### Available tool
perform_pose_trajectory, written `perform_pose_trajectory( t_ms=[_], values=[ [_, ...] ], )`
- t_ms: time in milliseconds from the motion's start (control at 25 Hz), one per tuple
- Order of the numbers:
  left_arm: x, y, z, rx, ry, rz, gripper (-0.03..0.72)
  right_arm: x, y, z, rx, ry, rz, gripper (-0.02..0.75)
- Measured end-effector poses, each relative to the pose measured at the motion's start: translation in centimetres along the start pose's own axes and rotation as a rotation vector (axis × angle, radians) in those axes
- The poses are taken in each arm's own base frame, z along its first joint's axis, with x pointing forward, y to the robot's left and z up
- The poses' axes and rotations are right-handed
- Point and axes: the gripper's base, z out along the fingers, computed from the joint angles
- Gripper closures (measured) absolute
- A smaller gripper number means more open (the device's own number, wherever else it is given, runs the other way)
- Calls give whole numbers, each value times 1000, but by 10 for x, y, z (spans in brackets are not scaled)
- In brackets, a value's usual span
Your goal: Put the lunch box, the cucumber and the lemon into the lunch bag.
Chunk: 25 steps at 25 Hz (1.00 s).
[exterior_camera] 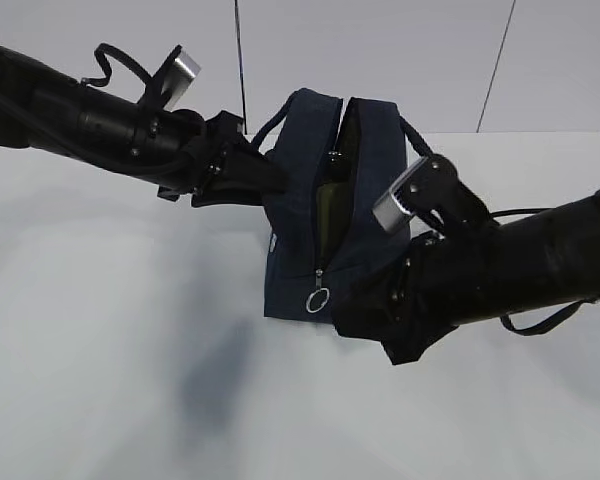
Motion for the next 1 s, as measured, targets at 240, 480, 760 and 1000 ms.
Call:
perform_pose_trajectory(
  t_ms=[240, 480, 760, 1000],
  values=[
    [0, -4, 0, 48, 4, -22, 482, 18, -9, 21, -17, 50, -27, 421],
    [0, -5, 0, 52, 3, -24, 497, 16, -17, 28, 44, -28, -60, 421],
    [0, -5, 0, 52, 3, -24, 497, 13, -17, 28, 43, -55, -101, 421],
    [0, -5, 0, 53, 1, -26, 497, 24, -20, 38, 28, -20, -119, 421]
  ],
)
